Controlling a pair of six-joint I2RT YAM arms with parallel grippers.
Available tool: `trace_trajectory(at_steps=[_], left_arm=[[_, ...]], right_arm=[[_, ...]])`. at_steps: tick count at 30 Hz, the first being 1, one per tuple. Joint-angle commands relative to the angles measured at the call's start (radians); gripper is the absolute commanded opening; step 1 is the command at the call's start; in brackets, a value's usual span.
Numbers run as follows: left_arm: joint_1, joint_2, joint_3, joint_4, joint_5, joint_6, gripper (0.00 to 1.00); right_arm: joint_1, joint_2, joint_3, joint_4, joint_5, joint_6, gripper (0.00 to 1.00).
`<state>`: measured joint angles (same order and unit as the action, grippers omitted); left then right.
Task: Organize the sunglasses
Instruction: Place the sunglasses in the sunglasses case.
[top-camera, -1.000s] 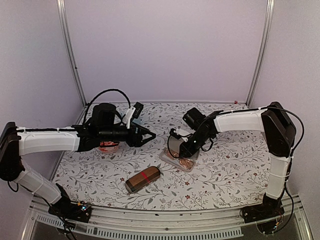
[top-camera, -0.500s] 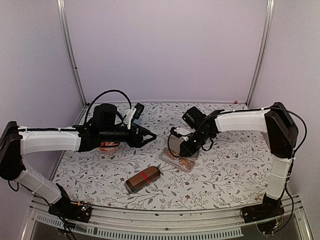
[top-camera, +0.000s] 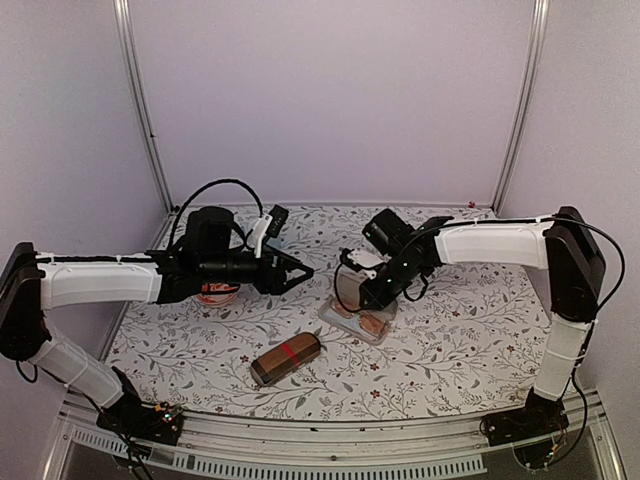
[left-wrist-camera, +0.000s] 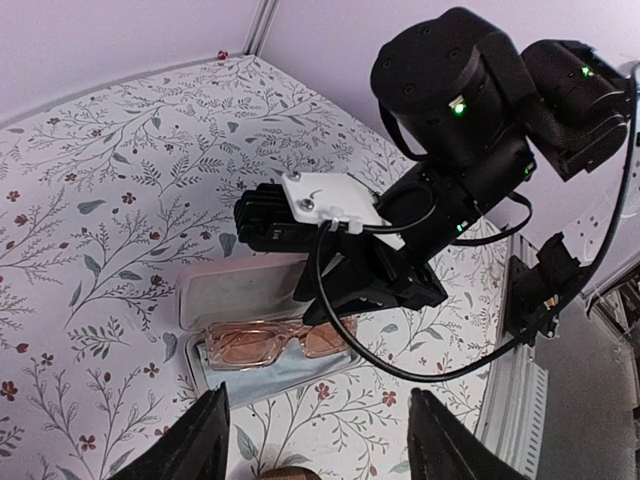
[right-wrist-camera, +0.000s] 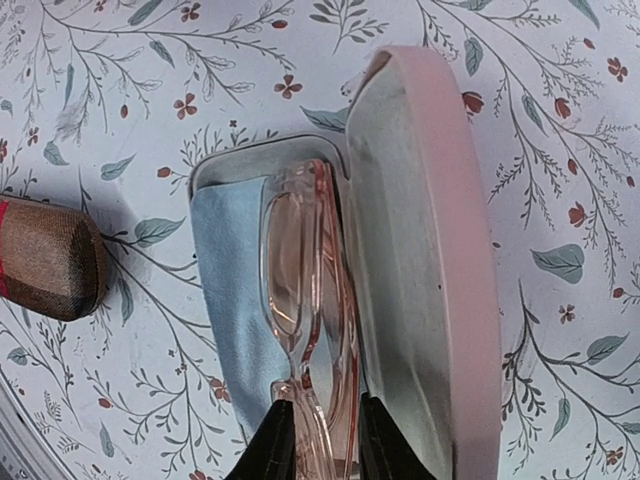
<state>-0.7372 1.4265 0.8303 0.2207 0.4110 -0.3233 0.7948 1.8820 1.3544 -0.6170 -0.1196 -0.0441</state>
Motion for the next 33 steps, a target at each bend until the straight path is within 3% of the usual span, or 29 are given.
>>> trace_trajectory(at_steps=[1, 6, 13, 23, 33], left_arm=[[0.012, 0.007, 0.01, 0.023, 0.011, 0.0, 0.62], [0.012, 0.007, 0.009, 0.026, 0.012, 0.0, 0.62], [0.012, 0.0, 0.009, 0.023, 0.012, 0.0, 0.63], [0.012, -0.005, 0.007, 0.02, 0.006, 0.003, 0.63], [0.012, -0.003, 0.0, 0.02, 0.003, 0.004, 0.63]], right_arm=[[0.006, -0.068, -0.002, 0.017, -0.019, 0.02, 0.25], [0.028, -0.063, -0.016, 0.037, -0.017, 0.024, 0.38], [0.045, 0.003, 0.021, 0.017, 0.021, -0.006, 0.44], [0.044, 0.085, 0.068, -0.021, 0.027, -0.059, 0.38], [0.044, 0.119, 0.094, -0.034, 0.007, -0.088, 0.25]])
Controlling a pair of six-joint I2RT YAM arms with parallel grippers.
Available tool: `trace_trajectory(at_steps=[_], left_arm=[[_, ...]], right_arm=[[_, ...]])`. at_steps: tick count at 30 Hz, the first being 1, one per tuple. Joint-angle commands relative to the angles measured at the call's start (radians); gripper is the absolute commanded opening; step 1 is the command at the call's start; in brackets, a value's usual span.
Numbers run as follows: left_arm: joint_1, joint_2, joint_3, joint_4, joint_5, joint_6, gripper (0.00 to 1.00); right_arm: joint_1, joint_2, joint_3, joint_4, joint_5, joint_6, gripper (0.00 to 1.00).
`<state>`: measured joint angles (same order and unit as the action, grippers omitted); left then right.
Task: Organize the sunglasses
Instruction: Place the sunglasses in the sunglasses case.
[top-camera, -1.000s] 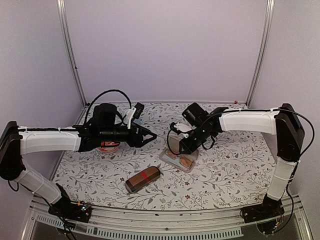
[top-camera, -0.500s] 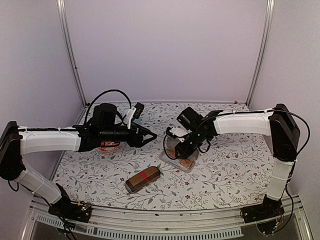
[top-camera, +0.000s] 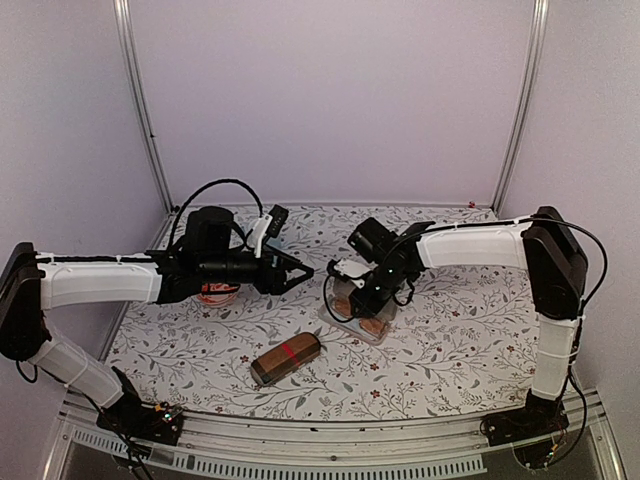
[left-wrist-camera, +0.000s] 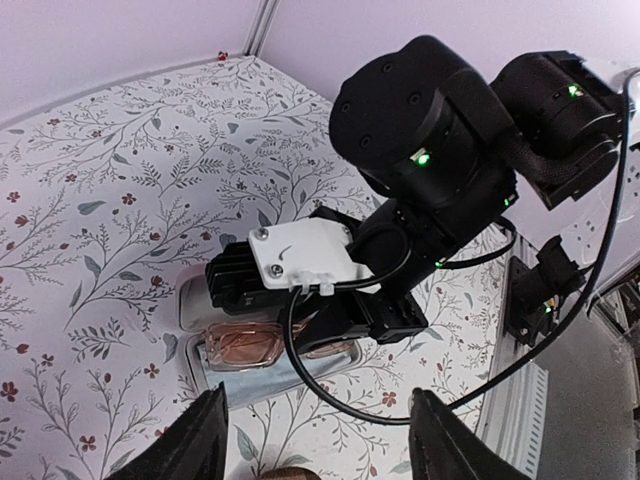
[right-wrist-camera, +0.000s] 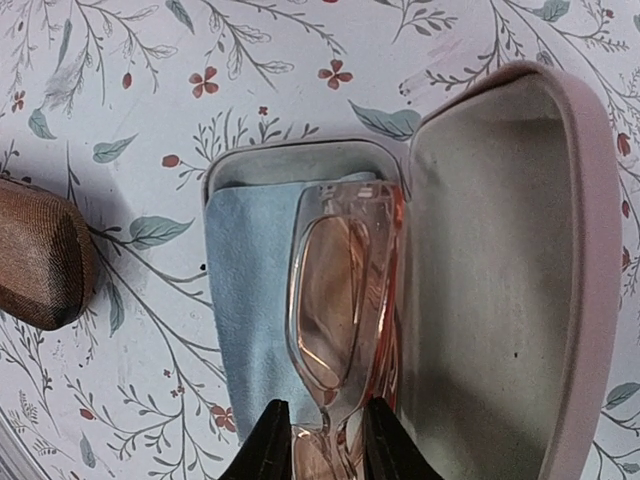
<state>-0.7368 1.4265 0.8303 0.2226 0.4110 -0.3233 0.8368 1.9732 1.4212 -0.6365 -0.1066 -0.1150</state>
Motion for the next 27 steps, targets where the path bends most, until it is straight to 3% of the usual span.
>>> trace_trajectory(at_steps=[1, 12, 27], left_arm=[[0.011, -0.004, 0.0, 0.018, 0.004, 0.005, 0.63], [0.011, -0.008, -0.005, 0.02, 0.004, 0.005, 0.63], [0.012, -0.012, -0.01, 0.022, 0.003, 0.003, 0.63]], right_arm=[[0.002, 0.03, 0.029, -0.017, -0.007, -0.018, 0.24], [0.004, 0.037, 0.035, -0.026, -0.01, -0.016, 0.12], [-0.002, 0.007, 0.045, -0.026, -0.107, 0.006, 0.05]])
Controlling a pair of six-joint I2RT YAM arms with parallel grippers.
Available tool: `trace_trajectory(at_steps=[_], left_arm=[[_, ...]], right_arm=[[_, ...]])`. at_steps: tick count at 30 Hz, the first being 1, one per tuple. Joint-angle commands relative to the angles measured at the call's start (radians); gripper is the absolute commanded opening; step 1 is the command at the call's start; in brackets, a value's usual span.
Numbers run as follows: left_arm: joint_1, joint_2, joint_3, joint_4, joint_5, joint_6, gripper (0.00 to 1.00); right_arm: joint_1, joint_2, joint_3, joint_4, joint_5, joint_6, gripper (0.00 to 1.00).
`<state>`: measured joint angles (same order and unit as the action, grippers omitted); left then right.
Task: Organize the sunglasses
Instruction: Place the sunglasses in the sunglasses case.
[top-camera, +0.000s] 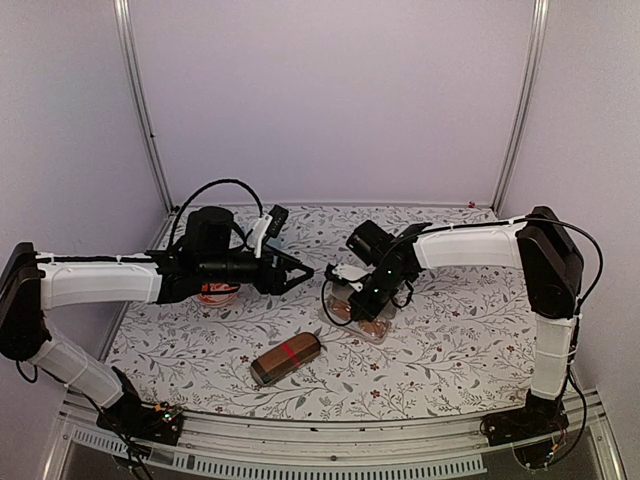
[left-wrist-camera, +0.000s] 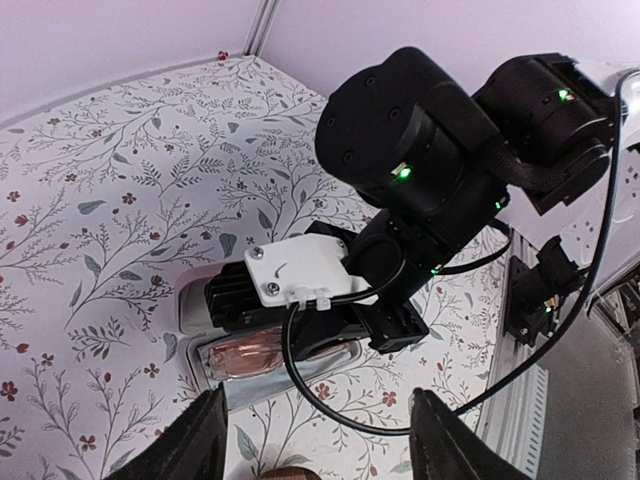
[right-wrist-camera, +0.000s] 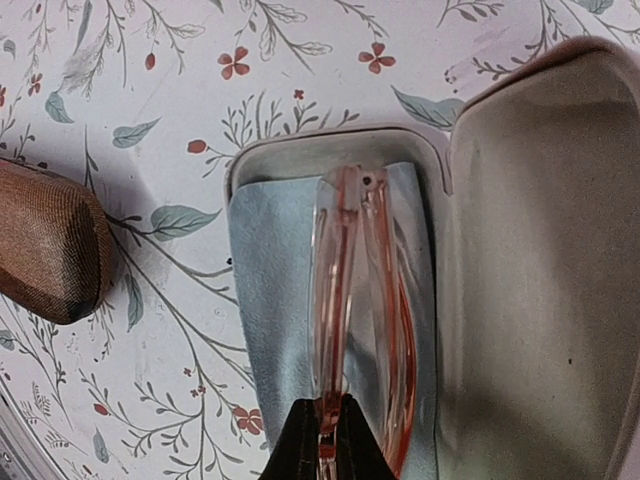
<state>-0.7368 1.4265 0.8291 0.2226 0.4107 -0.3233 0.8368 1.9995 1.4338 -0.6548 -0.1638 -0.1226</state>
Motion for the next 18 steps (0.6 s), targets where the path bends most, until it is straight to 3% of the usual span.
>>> trace_trajectory(at_steps=[1, 18], left_arm=[[0.011, -0.012, -0.008, 0.023, 0.004, 0.003, 0.63], [0.012, -0.013, -0.01, 0.021, -0.002, 0.004, 0.63]], right_arm=[[-0.003, -0.023, 0.033, -0.007, -0.055, 0.016, 0.04], [-0.01, -0.05, 0.032, -0.019, -0.112, 0.011, 0.01]])
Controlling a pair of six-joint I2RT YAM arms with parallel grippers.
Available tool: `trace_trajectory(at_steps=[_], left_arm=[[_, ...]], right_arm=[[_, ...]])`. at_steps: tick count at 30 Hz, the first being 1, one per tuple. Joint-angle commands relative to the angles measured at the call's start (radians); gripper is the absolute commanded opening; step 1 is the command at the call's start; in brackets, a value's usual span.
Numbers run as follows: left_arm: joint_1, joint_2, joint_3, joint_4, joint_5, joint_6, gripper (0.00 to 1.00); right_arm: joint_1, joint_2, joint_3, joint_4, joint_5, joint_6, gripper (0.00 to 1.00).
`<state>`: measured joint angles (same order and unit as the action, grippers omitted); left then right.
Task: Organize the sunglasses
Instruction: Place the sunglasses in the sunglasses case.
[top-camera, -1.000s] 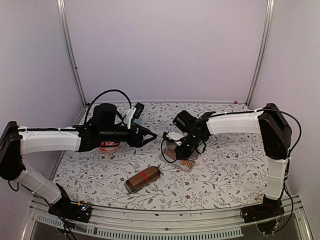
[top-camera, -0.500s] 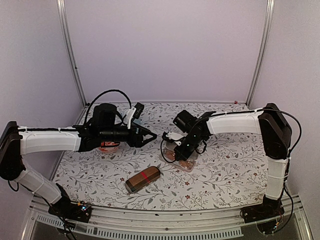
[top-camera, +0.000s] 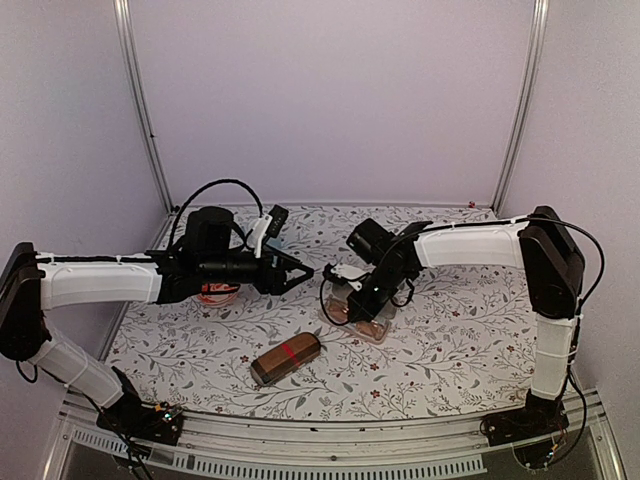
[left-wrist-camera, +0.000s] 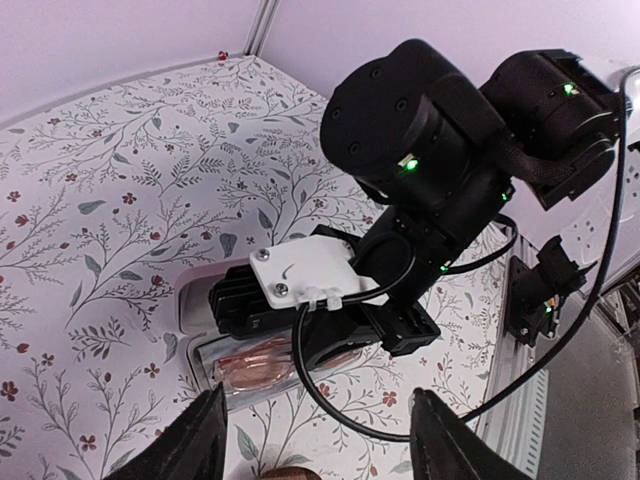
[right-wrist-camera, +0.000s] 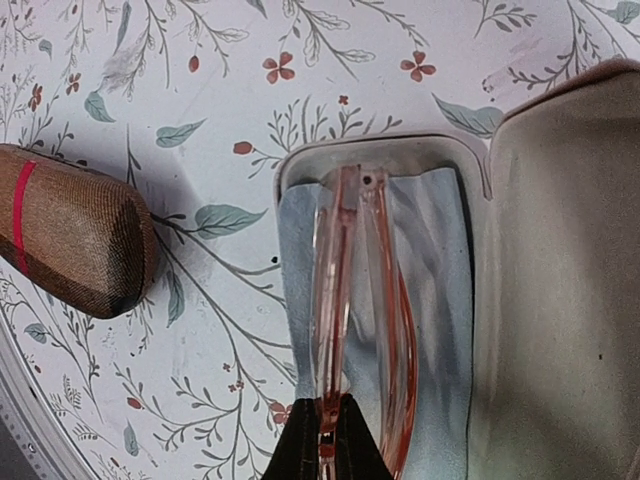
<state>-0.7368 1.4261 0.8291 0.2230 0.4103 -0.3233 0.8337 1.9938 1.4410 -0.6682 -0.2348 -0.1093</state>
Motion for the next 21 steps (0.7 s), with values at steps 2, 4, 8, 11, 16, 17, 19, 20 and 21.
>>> trace_trajectory(at_steps=[2, 4, 8, 11, 16, 17, 19, 20, 21], left_arm=[[0.011, -0.012, -0.011, 0.02, -0.003, 0.005, 0.64], [0.011, -0.011, -0.012, 0.021, -0.004, 0.005, 0.64], [0.012, -0.009, -0.012, 0.021, -0.005, 0.004, 0.64], [0.012, -0.011, -0.011, 0.019, -0.005, 0.004, 0.64], [0.011, -0.011, -0.01, 0.019, -0.005, 0.005, 0.64], [0.012, -0.011, -0.01, 0.02, -0.005, 0.006, 0.64], [0.012, -0.01, -0.01, 0.022, -0.004, 0.005, 0.64], [0.011, -0.008, -0.009, 0.022, -0.004, 0.004, 0.64], [0.011, -0.008, -0.008, 0.022, -0.004, 0.006, 0.64]], right_arm=[[-0.008, -0.042, 0.022, -0.005, -0.055, -0.007, 0.01], [-0.009, -0.039, 0.018, -0.005, -0.068, -0.013, 0.01], [-0.016, -0.024, 0.014, -0.005, -0.08, -0.024, 0.01], [-0.024, -0.012, 0.014, -0.005, -0.083, -0.032, 0.01], [-0.038, 0.0, 0.014, -0.01, -0.091, -0.049, 0.01], [-0.043, 0.003, 0.013, -0.012, -0.096, -0.054, 0.01], [-0.046, 0.01, 0.016, -0.018, -0.107, -0.061, 0.01], [-0.05, 0.013, 0.017, -0.018, -0.113, -0.065, 0.01], [-0.052, 0.017, 0.017, -0.022, -0.119, -0.069, 0.01]])
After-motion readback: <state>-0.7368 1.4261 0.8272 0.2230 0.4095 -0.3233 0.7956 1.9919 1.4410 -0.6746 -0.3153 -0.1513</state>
